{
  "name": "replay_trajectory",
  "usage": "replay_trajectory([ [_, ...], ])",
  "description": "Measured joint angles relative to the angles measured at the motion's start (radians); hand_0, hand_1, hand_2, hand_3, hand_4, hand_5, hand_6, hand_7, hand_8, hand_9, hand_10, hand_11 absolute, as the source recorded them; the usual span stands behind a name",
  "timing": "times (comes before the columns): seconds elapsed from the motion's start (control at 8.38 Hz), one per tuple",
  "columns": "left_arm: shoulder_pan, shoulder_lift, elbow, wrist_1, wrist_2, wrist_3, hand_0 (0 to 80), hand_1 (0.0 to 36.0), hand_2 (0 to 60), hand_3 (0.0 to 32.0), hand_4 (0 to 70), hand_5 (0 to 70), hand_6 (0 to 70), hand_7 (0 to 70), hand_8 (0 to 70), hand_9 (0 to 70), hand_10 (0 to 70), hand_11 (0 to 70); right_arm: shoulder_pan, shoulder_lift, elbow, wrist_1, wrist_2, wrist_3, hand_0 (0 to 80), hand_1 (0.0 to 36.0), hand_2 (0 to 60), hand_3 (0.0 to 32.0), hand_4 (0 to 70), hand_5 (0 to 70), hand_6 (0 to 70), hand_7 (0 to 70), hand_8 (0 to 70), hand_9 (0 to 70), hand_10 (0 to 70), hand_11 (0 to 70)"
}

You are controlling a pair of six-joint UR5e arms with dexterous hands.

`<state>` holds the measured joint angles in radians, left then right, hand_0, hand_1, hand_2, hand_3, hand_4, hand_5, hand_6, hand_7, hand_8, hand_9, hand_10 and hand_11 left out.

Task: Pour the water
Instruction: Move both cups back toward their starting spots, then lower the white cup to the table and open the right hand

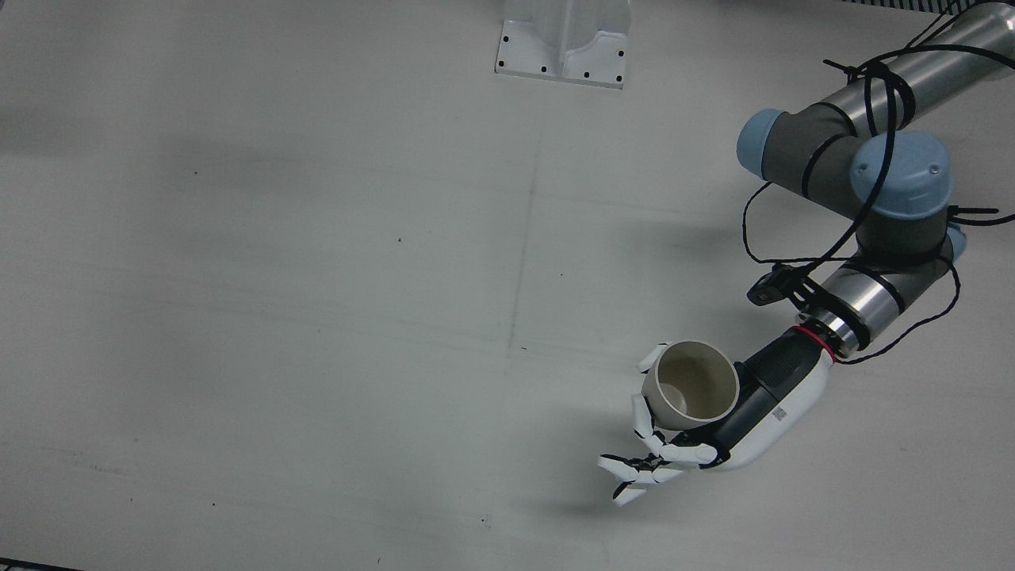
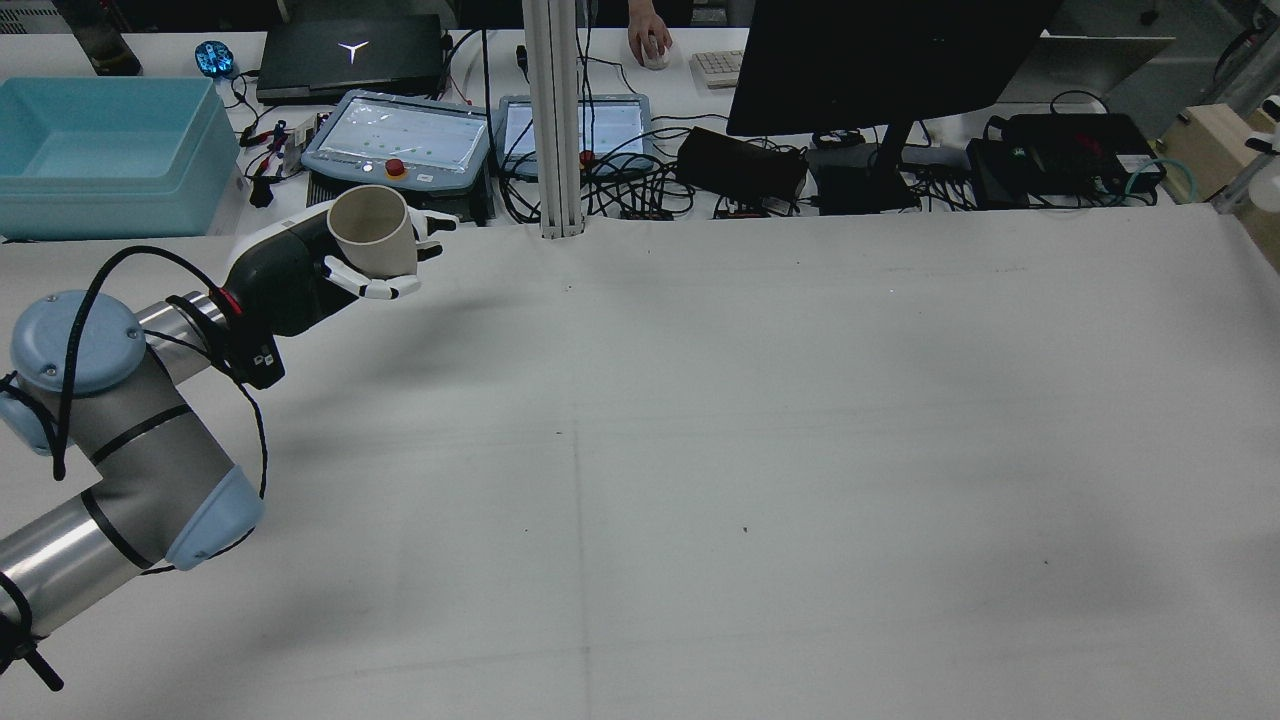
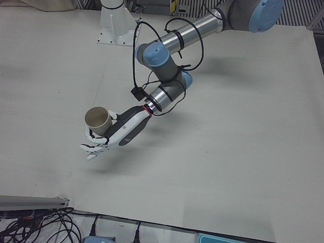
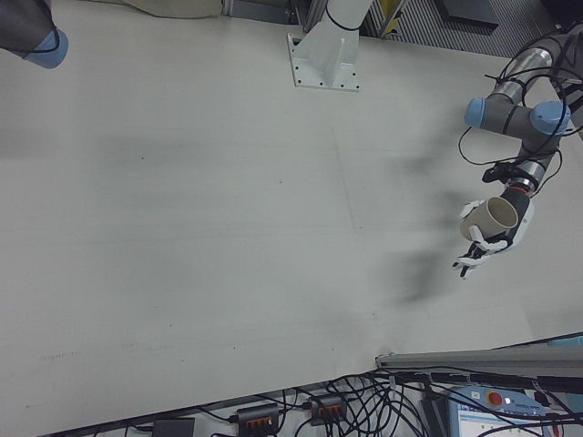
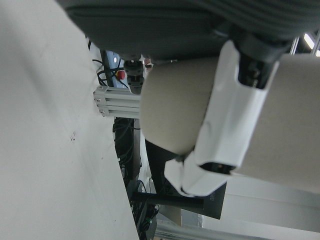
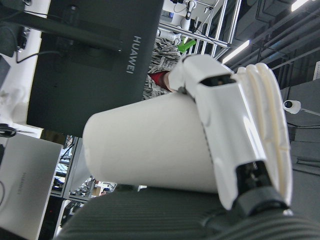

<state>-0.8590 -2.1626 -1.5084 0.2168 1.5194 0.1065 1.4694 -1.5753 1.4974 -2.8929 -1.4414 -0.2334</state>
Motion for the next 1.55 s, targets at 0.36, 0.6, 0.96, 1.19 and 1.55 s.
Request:
replay_trajectory([
  [0.36, -0.066, 0.094, -0.020, -0.039, 0.012, 0.004, 80.0, 36.0, 60.0, 0.0, 70.0, 70.0, 18.5, 27.1, 9.5, 6.5, 8.1, 14.5, -0.076, 0.109, -0.442, 0.286, 0.000, 0.027, 80.0, 36.0, 60.0, 0.0, 29.0, 70.0, 34.6, 53.9, 14.7, 16.6, 16.8, 29.1],
  [0.6, -0.073, 0.150, -0.022, -0.065, 0.013, 0.005, 80.0, 36.0, 60.0, 0.0, 70.0, 70.0, 18.2, 26.6, 9.8, 6.5, 7.7, 13.9, -0.165, 0.176, -0.633, 0.388, 0.051, 0.030, 80.0, 36.0, 60.0, 0.0, 30.0, 70.0, 35.6, 53.8, 16.5, 19.1, 17.9, 30.7],
  [0.96, -0.085, 0.201, -0.019, -0.089, 0.035, 0.009, 80.0, 36.0, 60.0, 0.0, 70.0, 70.0, 18.1, 26.3, 9.8, 6.5, 7.7, 13.8, -0.319, 0.195, -0.697, 0.414, 0.176, 0.030, 80.0, 36.0, 60.0, 0.0, 30.1, 70.0, 35.6, 53.0, 15.6, 17.5, 16.8, 29.0],
  [1.19, -0.093, 0.219, -0.018, -0.102, 0.041, 0.010, 80.0, 36.0, 60.0, 0.0, 70.0, 70.0, 18.8, 26.5, 10.0, 6.8, 7.8, 13.9, -0.361, 0.194, -0.702, 0.415, 0.213, 0.031, 80.0, 35.9, 6.2, 0.0, 16.9, 70.0, 29.8, 46.6, 12.2, 12.6, 11.7, 21.0],
  [1.55, -0.100, 0.233, -0.011, -0.115, 0.042, 0.010, 80.0, 36.0, 60.0, 0.0, 70.0, 70.0, 19.2, 26.6, 10.4, 7.1, 8.0, 14.2, -0.370, 0.185, -0.701, 0.413, 0.219, 0.031, 80.0, 19.9, 0.0, 1.0, 5.8, 1.5, 7.1, 3.4, 1.5, 0.0, 1.0, 4.2],
])
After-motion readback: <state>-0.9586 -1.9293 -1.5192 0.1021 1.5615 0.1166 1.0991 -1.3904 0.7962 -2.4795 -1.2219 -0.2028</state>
